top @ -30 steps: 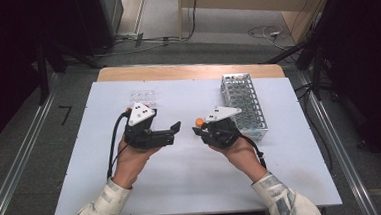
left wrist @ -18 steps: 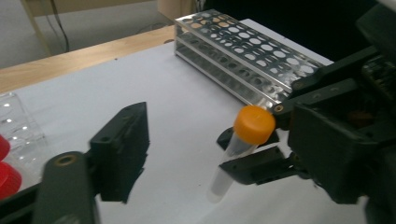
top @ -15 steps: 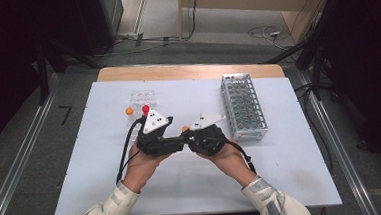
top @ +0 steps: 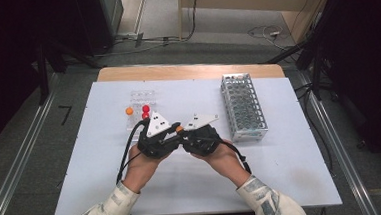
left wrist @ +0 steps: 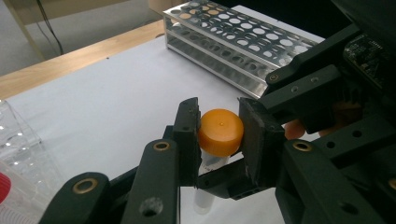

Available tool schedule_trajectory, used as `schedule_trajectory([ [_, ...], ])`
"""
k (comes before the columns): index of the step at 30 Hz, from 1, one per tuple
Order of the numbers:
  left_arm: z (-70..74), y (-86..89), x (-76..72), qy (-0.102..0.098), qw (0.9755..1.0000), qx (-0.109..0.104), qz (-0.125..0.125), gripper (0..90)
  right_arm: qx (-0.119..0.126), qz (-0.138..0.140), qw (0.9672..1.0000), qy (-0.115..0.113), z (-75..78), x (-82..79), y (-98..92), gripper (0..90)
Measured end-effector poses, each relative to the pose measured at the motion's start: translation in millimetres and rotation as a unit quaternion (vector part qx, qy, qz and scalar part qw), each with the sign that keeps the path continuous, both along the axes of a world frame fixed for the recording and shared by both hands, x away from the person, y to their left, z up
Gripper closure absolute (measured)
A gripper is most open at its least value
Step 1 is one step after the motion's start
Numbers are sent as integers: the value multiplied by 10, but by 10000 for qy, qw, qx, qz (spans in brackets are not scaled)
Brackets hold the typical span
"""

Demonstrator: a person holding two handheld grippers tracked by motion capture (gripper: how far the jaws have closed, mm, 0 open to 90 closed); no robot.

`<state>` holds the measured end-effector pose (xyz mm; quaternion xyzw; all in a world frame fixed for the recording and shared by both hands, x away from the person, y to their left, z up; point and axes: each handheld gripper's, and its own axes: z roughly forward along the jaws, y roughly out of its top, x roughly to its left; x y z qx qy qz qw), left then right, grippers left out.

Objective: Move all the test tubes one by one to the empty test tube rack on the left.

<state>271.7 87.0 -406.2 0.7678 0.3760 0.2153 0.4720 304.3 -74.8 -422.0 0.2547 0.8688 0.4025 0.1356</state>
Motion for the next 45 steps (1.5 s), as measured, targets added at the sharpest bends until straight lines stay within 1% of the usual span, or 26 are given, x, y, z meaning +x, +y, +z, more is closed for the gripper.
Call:
schedule_trajectory([
  [2, 5, 5, -3, 20, 10000, -13, 3, 699, 5, 1, 10000, 8, 1, -2, -1, 711],
  [3, 11, 13, -4, 12, 10000, 4, 5, 699, 23, -2, 10000, 24, 3, -7, -4, 676],
  [4, 16, 23, -5, 9, 10000, -19, 15, 699, 60, 12, 10000, 37, 7, -5, -9, 619],
  [5, 25, 38, -9, 11, 10000, -34, 23, 699, 107, 34, 9999, 99, 13, -8, -17, 589],
  [6, 32, 53, -15, -2, 10000, -35, 52, 699, 147, 89, 9998, 103, 16, -8, -33, 554],
  [8, 46, 94, -29, -10, 9999, -61, 91, 699, 204, 86, 9997, 121, 15, -20, -71, 462],
  [10, 63, 147, -44, 7, 9999, -59, 131, 699, 223, 71, 9995, 213, -1, -21, -120, 390],
  [11, 72, 174, -52, 22, 9999, -92, 140, 699, 231, 77, 9995, 219, -10, -18, -147, 343],
  [14, 111, 259, -85, 31, 9996, -171, 221, 699, 213, -17, 9993, 300, -29, -19, -231, 254],
  [16, 143, 316, -112, 17, 9994, -177, 301, 698, 279, -48, 9989, 361, -36, -29, -305, 244],
  [19, 184, 405, -151, 47, 9991, -190, 385, 698, 331, -96, 9987, 386, -41, -44, -400, 237],
  [24, 237, 619, -190, 96, 9977, -216, 643, 698, 306, -213, 9985, 391, -56, -73, -554, 238],
  [27, 270, 784, -203, 132, 9960, -256, 845, 698, 294, -276, 9984, 392, -61, -89, -625, 238],
  [30, 294, 929, -207, 125, 9942, -219, 1047, 698, 294, -349, 9982, 381, -59, -101, -696, 240],
  [33, 307, 1051, -178, 144, 9922, -257, 1208, 697, 301, -405, 9979, 407, -64, -101, -749, 240],
  [36, 329, 1122, -145, 55, 9903, -231, 1372, 697, 310, -428, 9977, 424, -72, -94, -789, 240],
  [39, 353, 1166, -98, -48, 9881, -262, 1512, 697, 337, -490, 9972, 447, -71, -84, -813, 242],
  [42, 379, 1196, -32, -103, 9866, -275, 1604, 697, 340, -501, 9972, 443, -70, -81, -820, 242],
  [43, 387, 1201, -3, -129, 9856, -285, 1662, 697, 342, -501, 9972, 446, -71, -83, -820, 242],
  [45, 398, 1201, 39, -157, 9846, -319, 1714, 698, 334, -507, 9972, 441, -72, -85, -822, 244],
])
